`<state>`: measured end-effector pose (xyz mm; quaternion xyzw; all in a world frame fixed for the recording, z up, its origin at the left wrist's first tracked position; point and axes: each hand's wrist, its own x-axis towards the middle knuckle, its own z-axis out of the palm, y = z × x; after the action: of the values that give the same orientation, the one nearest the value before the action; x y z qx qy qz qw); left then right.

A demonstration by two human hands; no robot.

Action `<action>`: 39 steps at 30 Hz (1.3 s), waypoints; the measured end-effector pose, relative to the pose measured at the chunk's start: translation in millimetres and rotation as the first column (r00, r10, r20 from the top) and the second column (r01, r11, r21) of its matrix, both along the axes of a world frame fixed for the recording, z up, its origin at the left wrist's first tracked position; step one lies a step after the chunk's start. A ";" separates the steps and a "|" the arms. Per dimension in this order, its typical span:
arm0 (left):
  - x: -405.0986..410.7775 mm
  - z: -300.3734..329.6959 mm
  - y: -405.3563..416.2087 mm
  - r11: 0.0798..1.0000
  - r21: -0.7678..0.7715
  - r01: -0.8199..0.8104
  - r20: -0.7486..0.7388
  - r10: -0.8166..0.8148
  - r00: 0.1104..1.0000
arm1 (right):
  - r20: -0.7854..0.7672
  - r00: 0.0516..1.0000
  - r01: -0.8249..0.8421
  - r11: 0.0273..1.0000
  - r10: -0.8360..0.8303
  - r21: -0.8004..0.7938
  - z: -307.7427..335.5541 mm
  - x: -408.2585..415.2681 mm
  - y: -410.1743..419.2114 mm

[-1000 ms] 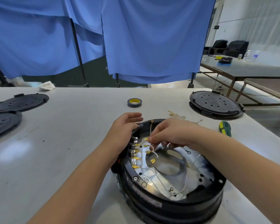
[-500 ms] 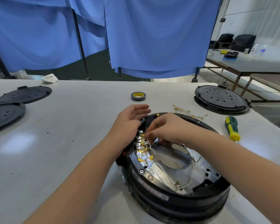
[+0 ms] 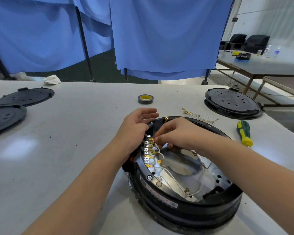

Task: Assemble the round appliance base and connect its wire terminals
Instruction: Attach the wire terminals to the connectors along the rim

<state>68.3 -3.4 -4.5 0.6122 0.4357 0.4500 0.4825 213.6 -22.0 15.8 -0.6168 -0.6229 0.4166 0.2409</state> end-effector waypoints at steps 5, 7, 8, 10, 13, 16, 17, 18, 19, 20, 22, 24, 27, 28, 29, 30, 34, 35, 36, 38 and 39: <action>0.7 0.0 0.2 1.000 0.006 -0.003 0.004 0.003 1.000 | -0.003 1.000 -0.011 1.000 0.011 0.007 -1.2 -1.3 0.2; 0.7 -0.2 0.2 1.000 0.007 -0.001 0.004 0.001 1.000 | -0.014 1.000 -0.012 1.000 0.013 0.013 -1.6 -2.3 -0.1; 0.9 -0.1 0.0 1.000 0.007 0.001 0.004 -0.001 1.000 | -0.017 1.000 -0.013 1.000 0.014 0.017 -1.5 -2.8 0.0; 0.8 0.2 -0.4 1.000 0.004 0.006 0.005 -0.006 1.000 | -0.024 1.000 -0.013 1.000 0.014 0.026 -0.8 -3.5 0.2; 1.2 0.0 0.1 1.000 -0.003 0.008 0.012 -0.008 1.000 | -0.029 0.999 -0.013 0.999 0.015 0.042 0.5 -3.7 0.0; 1.4 -0.8 1.2 1.000 -0.012 0.008 0.008 -0.008 1.000 | -0.033 0.999 -0.006 0.998 0.008 0.065 -0.3 -4.8 0.1; 1.4 -1.2 1.6 1.000 -0.013 0.008 0.010 -0.007 1.000 | -0.030 1.000 -0.005 0.998 0.007 0.069 -0.5 -5.2 0.2; 1.4 -1.7 1.8 1.000 -0.013 0.007 0.013 -0.007 1.000 | -0.026 1.000 -0.007 0.998 0.009 0.069 -0.9 -5.3 0.8; 1.4 -1.9 2.1 1.000 -0.012 0.006 0.016 -0.005 1.000 | -0.024 1.000 -0.010 0.998 0.012 0.064 -1.1 -5.4 1.1; 1.3 -2.1 2.4 1.000 -0.010 0.004 0.018 -0.004 1.000 | -0.022 1.000 -0.015 0.998 0.017 0.057 -1.7 -5.3 1.2; 1.1 -2.4 3.5 1.000 -0.007 0.004 0.024 -0.003 1.000 | 0.008 1.000 -0.026 0.997 0.025 0.067 -3.0 -4.0 0.7; 0.8 -3.2 4.2 1.000 0.003 0.007 0.023 -0.007 1.000 | 0.102 0.995 -0.026 0.990 0.011 0.140 -4.0 -0.5 0.0; 0.0 -4.8 4.8 1.000 0.014 0.011 0.023 -0.012 1.000 | 0.175 0.983 0.007 0.962 -0.057 0.273 -2.9 6.6 -0.5; -0.1 -5.1 5.2 1.000 0.015 0.011 0.025 -0.011 1.000 | 0.183 0.980 0.010 0.945 -0.074 0.326 -2.2 8.0 0.0; -0.1 -5.2 5.6 1.000 0.016 0.010 0.025 -0.011 1.000 | 0.180 0.981 0.003 0.928 -0.075 0.371 -1.4 8.7 0.0; 0.1 -5.2 5.9 1.000 0.018 0.010 0.023 -0.010 1.000 | 0.167 0.985 -0.019 0.917 -0.052 0.398 -1.0 8.4 -0.5; 0.9 -4.2 5.5 1.000 0.026 0.007 0.021 -0.007 1.000 | 0.176 0.968 -0.231 0.914 0.180 0.334 -1.4 2.9 -6.2; 0.9 -3.9 5.1 1.000 0.026 0.004 0.020 -0.005 1.000 | 0.195 0.959 -0.259 0.913 0.205 0.314 -1.7 2.5 -6.8; 0.9 -3.9 5.0 1.000 0.027 0.002 0.020 -0.003 1.000 | 0.203 0.955 -0.271 0.914 0.216 0.301 -1.9 2.8 -7.0; 0.9 -4.2 5.3 1.000 0.027 -0.001 0.020 0.001 1.000 | 0.202 0.952 -0.282 0.918 0.231 0.281 -1.4 3.7 -7.1; 0.7 -4.4 5.5 1.000 0.028 -0.002 0.020 0.001 1.000 | 0.202 0.950 -0.289 0.918 0.239 0.273 -0.9 3.7 -7.9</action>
<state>69.0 2.1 -8.9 0.6139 0.4249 0.4626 0.4781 217.3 -29.9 14.9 -0.5154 -0.7741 0.2941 0.2206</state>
